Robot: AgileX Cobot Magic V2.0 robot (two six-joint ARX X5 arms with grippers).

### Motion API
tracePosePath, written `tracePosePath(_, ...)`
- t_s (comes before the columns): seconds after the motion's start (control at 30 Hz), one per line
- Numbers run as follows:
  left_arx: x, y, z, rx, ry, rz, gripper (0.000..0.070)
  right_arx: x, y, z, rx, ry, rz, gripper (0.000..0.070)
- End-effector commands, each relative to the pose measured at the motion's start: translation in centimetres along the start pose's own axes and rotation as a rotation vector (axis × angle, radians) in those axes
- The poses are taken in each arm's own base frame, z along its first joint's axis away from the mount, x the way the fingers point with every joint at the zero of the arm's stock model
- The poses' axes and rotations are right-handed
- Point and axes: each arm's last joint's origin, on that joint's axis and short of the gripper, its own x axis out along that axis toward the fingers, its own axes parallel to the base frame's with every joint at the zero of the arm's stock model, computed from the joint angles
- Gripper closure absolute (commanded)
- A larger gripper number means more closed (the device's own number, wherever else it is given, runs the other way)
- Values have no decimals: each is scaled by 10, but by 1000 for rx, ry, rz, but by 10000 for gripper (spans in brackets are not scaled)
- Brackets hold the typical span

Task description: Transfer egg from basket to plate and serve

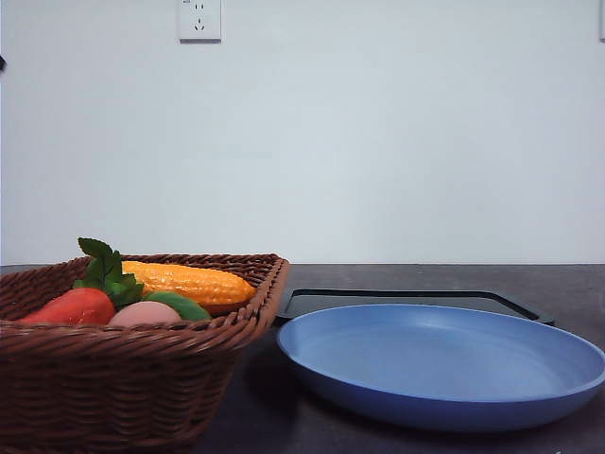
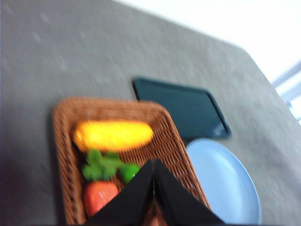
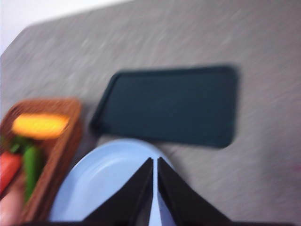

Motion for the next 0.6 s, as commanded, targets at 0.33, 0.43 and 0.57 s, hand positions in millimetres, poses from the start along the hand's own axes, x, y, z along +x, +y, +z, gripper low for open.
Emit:
tracePosePath(0.33,31,2,-11,-43,239,-37,683,44,-20,-16,124,375,57,679)
tracePosePath(0.43,34,0,-12,-35,250,-52,596,54,-25,-19,122,415,33,568)
tracePosePath(0.57,37,-4,-10,-19,232,-78,438,68,-31,-22,122,458,1,474)
